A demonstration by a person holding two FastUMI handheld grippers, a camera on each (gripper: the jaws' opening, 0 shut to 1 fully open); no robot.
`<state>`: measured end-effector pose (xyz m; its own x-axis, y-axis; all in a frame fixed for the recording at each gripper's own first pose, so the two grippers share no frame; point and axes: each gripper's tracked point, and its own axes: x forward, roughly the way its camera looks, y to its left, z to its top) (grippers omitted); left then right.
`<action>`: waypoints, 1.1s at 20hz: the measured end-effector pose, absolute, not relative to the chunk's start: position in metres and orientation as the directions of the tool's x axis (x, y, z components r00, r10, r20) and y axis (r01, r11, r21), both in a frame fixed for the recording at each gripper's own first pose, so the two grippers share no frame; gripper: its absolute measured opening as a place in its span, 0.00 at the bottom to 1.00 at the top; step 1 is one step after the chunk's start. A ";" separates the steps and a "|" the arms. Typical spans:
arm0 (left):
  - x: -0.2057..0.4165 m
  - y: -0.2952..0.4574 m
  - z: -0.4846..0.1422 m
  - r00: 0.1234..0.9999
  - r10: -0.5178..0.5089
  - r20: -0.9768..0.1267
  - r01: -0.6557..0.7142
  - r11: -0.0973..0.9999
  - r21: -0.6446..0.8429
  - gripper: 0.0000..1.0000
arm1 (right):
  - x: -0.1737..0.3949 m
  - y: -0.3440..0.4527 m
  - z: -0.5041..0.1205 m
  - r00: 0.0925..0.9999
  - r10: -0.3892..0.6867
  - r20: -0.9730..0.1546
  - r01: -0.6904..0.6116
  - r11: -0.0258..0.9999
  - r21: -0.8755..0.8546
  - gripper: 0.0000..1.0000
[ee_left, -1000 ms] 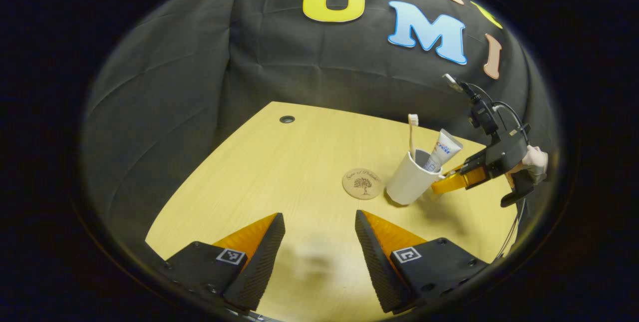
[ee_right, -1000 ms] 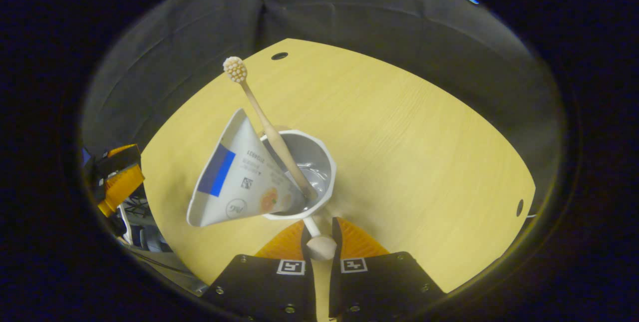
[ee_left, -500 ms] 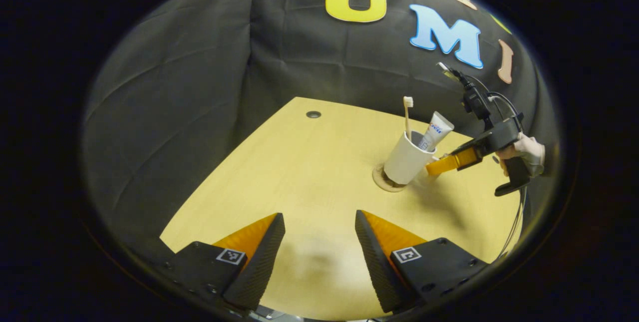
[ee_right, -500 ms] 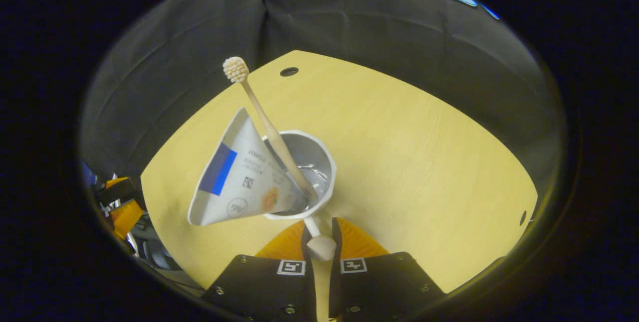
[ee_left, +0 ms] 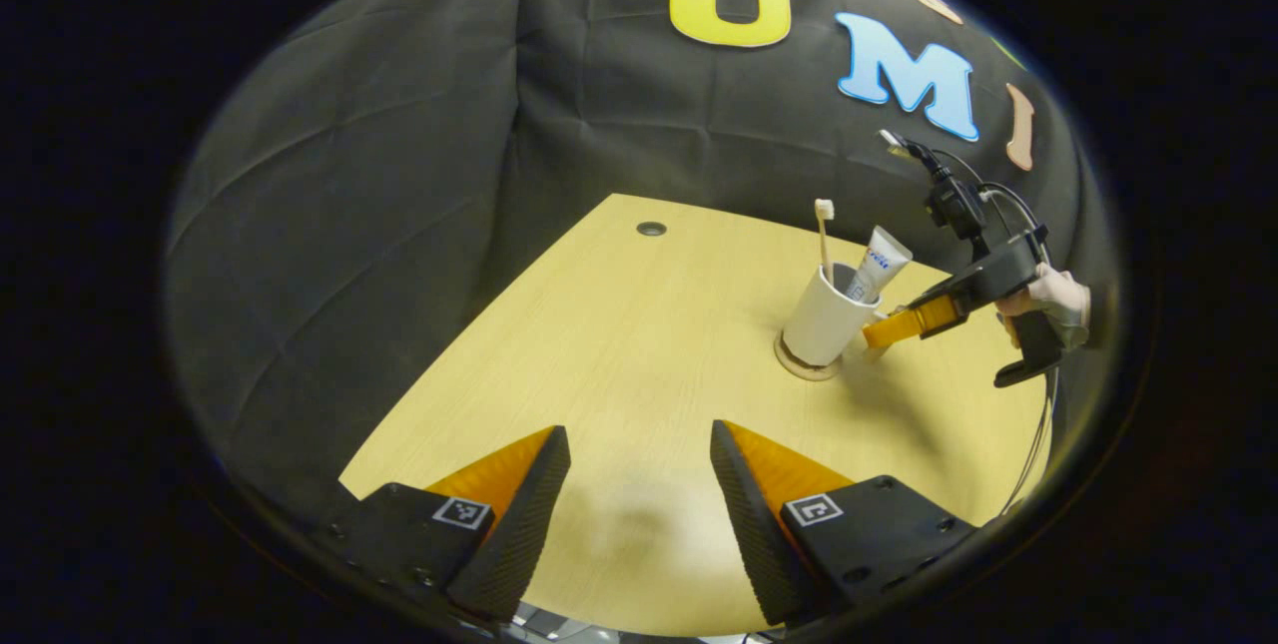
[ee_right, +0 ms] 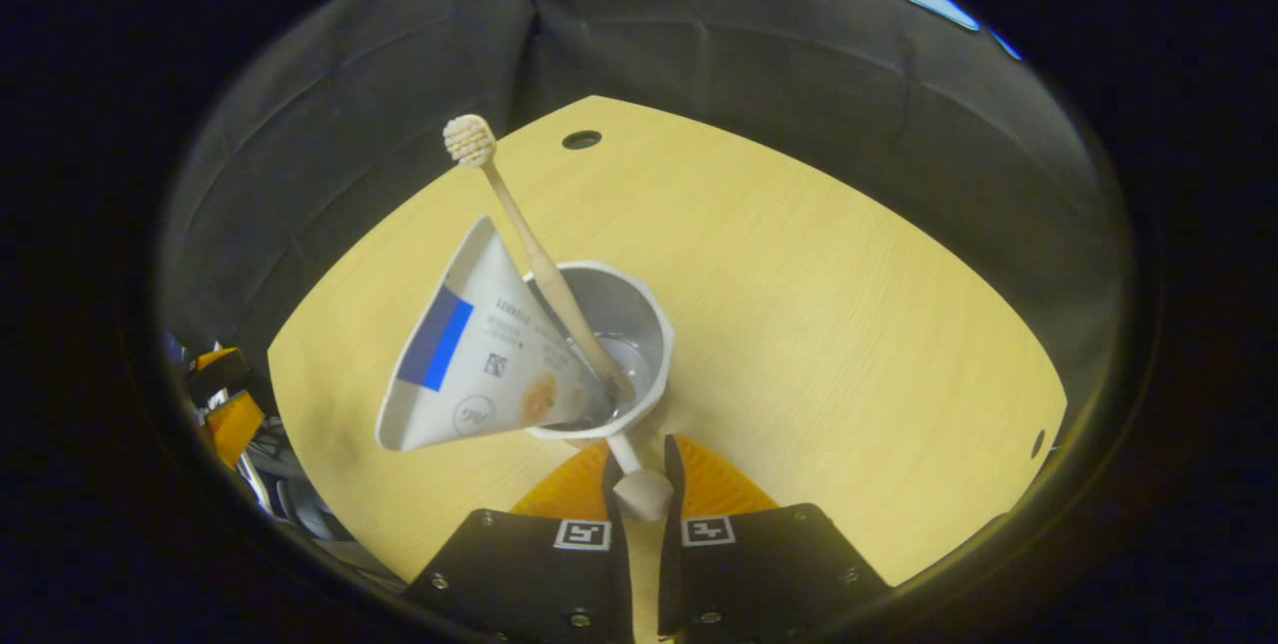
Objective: Put the toothbrush and toothpaste on the desktop into the cup, then pick up the cup and place it on the coaster on the desktop.
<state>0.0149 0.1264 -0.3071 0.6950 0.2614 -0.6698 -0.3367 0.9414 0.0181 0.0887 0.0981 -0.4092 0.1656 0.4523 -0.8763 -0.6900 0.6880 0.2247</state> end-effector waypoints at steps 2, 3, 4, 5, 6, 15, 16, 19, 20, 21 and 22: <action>0.015 0.126 -0.307 0.696 0.258 -0.670 -0.333 0.943 0.017 0.92 | 0.089 0.098 -0.408 0.166 0.444 -0.881 -0.693 0.688 0.216 0.11; 0.016 0.126 -0.308 0.696 0.257 -0.671 -0.333 0.943 0.017 0.92 | 0.088 0.097 -0.409 0.162 0.442 -0.882 -0.695 0.686 0.216 0.07; 0.016 0.126 -0.307 0.695 0.259 -0.671 -0.333 0.943 0.018 0.92 | 0.088 0.097 -0.409 0.160 0.439 -0.884 -0.697 0.685 0.214 0.11; 0.017 0.126 -0.308 0.695 0.260 -0.670 -0.335 0.942 0.017 0.92 | 0.088 0.097 -0.410 0.159 0.435 -0.886 -0.700 0.682 0.209 0.11; 0.017 0.125 -0.308 0.696 0.261 -0.669 -0.337 0.941 0.018 0.92 | 0.090 0.096 -0.410 0.163 0.431 -0.888 -0.706 0.679 0.200 0.11; 0.015 0.125 -0.308 0.696 0.256 -0.671 -0.335 0.942 0.012 0.92 | 0.087 0.097 -0.411 0.143 0.449 -0.882 -0.701 0.675 0.230 0.19; 0.016 0.125 -0.306 0.699 0.254 -0.669 -0.331 0.944 0.014 0.92 | 0.087 0.096 -0.411 0.143 0.460 -0.876 -0.693 0.679 0.244 0.22; 0.018 0.124 -0.306 0.706 0.240 -0.666 -0.309 0.951 0.015 0.92 | 0.087 0.093 -0.400 0.161 0.472 -0.867 -0.671 0.697 0.255 0.26; 0.020 0.122 -0.305 0.711 0.232 -0.664 -0.300 0.954 0.013 0.92 | 0.087 0.091 -0.394 0.170 0.479 -0.861 -0.664 0.701 0.258 0.27; 0.022 0.121 -0.304 0.717 0.221 -0.662 -0.286 0.958 0.010 0.92 | 0.085 0.087 -0.388 0.180 0.486 -0.855 -0.658 0.706 0.262 0.27; 0.024 0.120 -0.304 0.724 0.208 -0.658 -0.271 0.963 0.006 0.92 | 0.086 0.084 -0.379 0.195 0.494 -0.847 -0.649 0.713 0.266 0.27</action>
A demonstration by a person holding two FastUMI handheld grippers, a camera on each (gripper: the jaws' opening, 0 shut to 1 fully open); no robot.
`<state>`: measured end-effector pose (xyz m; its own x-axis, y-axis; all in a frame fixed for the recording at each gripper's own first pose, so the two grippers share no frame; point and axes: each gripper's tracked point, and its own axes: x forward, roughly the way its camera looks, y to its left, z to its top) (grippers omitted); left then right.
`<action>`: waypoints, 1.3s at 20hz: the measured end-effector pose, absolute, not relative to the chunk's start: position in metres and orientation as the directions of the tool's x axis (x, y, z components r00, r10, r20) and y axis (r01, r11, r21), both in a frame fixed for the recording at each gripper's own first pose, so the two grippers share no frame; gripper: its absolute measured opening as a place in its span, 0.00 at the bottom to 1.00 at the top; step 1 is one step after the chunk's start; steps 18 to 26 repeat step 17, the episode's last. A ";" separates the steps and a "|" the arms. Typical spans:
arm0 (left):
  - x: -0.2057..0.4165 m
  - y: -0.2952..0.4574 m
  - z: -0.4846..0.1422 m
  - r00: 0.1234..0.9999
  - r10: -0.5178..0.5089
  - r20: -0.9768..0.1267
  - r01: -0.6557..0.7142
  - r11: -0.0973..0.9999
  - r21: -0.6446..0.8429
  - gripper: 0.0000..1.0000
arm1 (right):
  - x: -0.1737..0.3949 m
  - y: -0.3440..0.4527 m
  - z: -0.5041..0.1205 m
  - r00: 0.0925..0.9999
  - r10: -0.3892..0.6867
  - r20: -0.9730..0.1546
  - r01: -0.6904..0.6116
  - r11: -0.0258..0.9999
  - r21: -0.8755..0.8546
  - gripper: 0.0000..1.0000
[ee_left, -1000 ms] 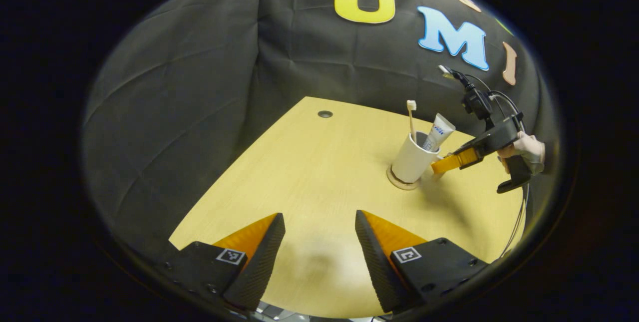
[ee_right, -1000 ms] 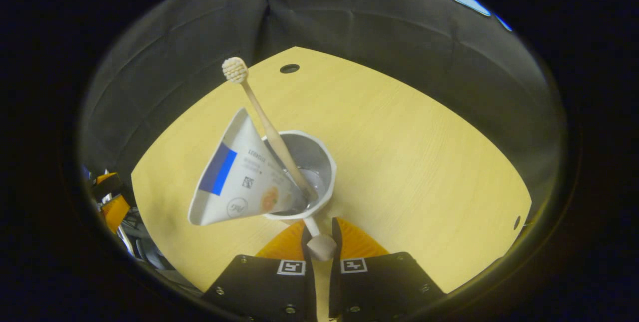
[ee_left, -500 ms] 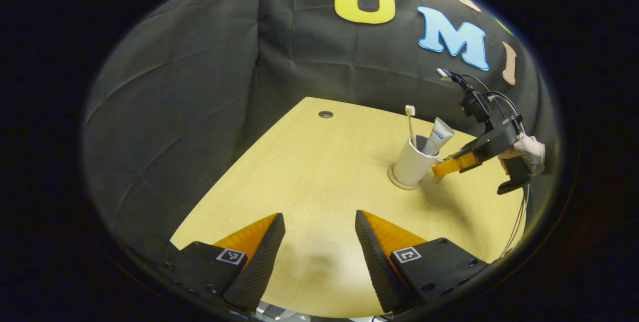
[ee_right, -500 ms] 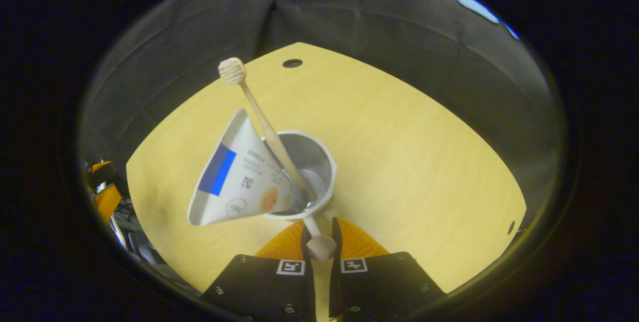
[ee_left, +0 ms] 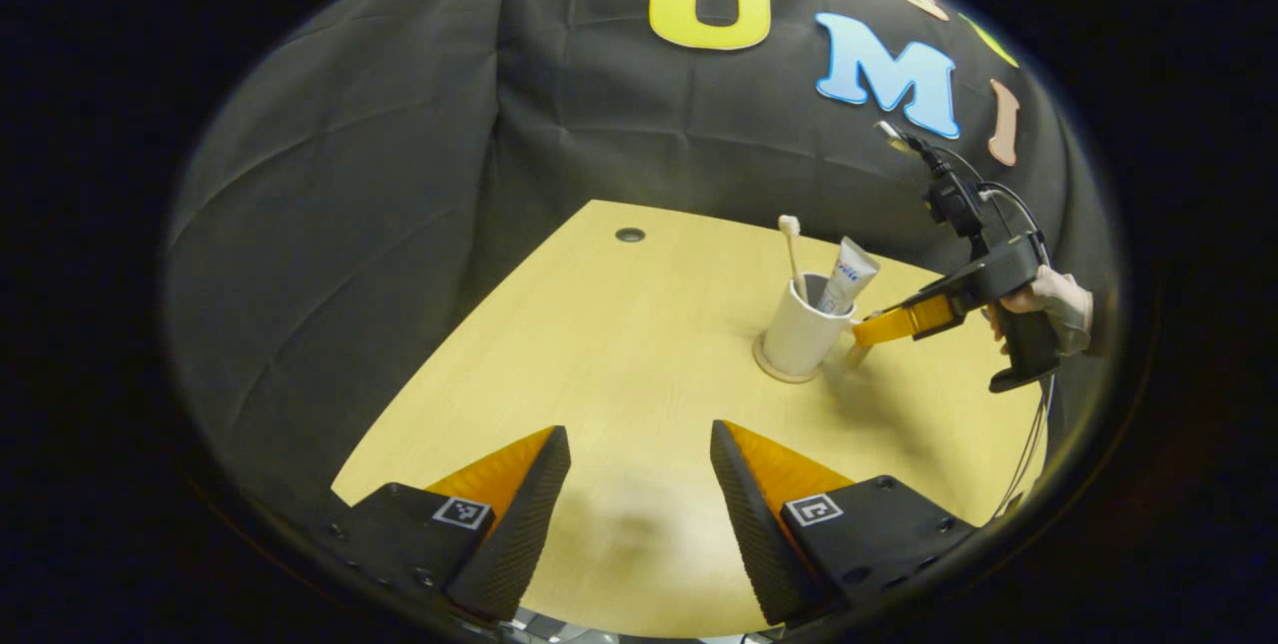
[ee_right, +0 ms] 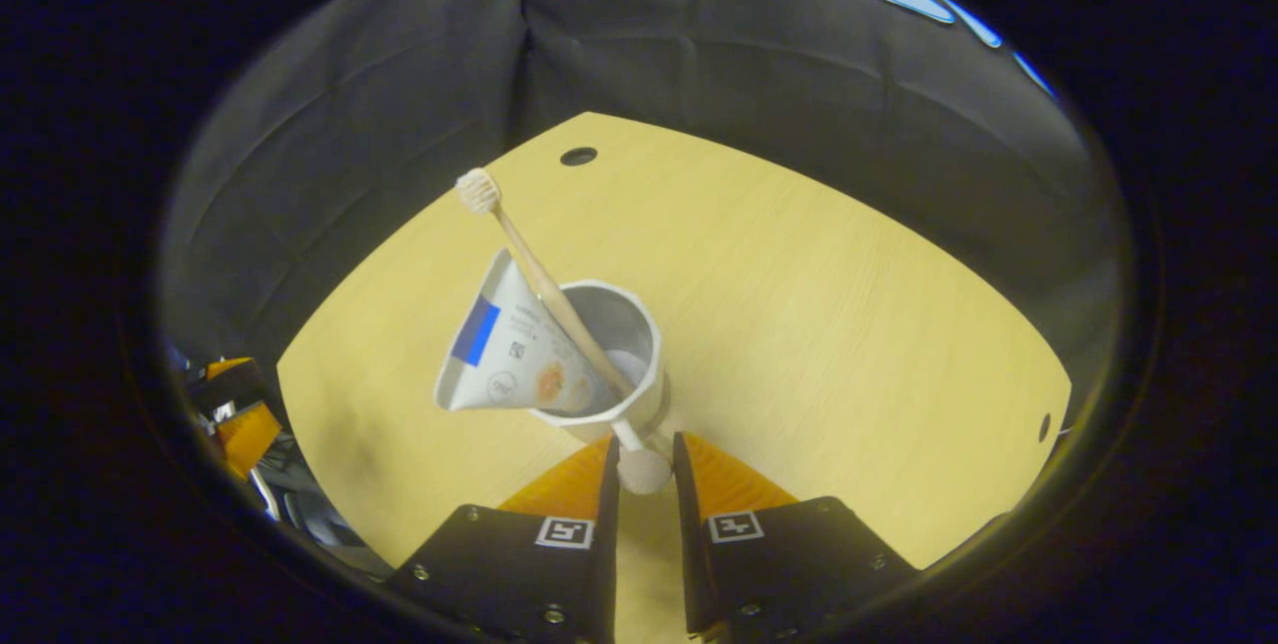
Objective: Put the toothbrush and toothpaste on the desktop into the cup, then pick up the cup and place it on the coaster on the desktop.
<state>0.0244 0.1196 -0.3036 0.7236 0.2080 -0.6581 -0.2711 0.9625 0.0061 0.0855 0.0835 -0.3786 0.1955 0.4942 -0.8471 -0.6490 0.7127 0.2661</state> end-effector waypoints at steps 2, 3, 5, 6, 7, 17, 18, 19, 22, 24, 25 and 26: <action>0.034 0.115 -0.299 0.746 0.179 -0.642 -0.229 0.973 0.004 0.92 | 0.085 0.075 -0.357 0.240 0.512 -0.825 -0.627 0.730 0.271 0.26; 0.037 0.114 -0.296 0.760 0.159 -0.630 -0.202 0.979 0.004 0.92 | 0.085 0.069 -0.346 0.270 0.516 -0.813 -0.615 0.742 0.267 0.26; 0.049 0.106 -0.285 0.788 0.123 -0.603 -0.144 0.989 0.013 0.92 | 0.086 0.053 -0.323 0.339 0.511 -0.790 -0.587 0.771 0.247 0.26; 0.057 0.101 -0.278 0.803 0.105 -0.587 -0.115 0.993 0.019 0.92 | 0.088 0.043 -0.310 0.382 0.502 -0.776 -0.570 0.789 0.230 0.27; 0.067 0.095 -0.271 0.817 0.087 -0.570 -0.088 0.996 0.026 0.92 | 0.088 0.035 -0.297 0.427 0.493 -0.758 -0.548 0.808 0.217 0.27; 0.139 0.013 -0.152 0.949 -0.064 -0.309 0.073 0.997 0.019 0.91 | 0.088 -0.039 -0.138 0.814 0.343 -0.468 -0.264 0.937 0.228 0.28; 0.139 0.013 -0.152 0.949 -0.064 -0.309 0.073 0.997 0.019 0.91 | 0.088 -0.039 -0.138 0.814 0.343 -0.468 -0.264 0.937 0.228 0.28; 0.139 0.013 -0.152 0.949 -0.064 -0.309 0.073 0.997 0.019 0.91 | 0.088 -0.039 -0.138 0.814 0.343 -0.468 -0.264 0.937 0.228 0.28; 0.139 0.013 -0.152 0.949 -0.064 -0.309 0.073 0.997 0.019 0.91 | 0.088 -0.039 -0.138 0.814 0.343 -0.468 -0.264 0.937 0.228 0.28; 0.139 0.013 -0.152 0.949 -0.064 -0.309 0.073 0.997 0.019 0.91 | 0.088 -0.039 -0.138 0.814 0.343 -0.468 -0.264 0.937 0.228 0.28; 0.139 0.013 -0.152 0.949 -0.064 -0.309 0.073 0.997 0.019 0.91 | 0.088 -0.039 -0.138 0.814 0.343 -0.468 -0.264 0.937 0.228 0.28; 0.139 0.013 -0.152 0.949 -0.064 -0.309 0.073 0.997 0.019 0.91 | 0.088 -0.039 -0.138 0.814 0.343 -0.468 -0.264 0.937 0.228 0.28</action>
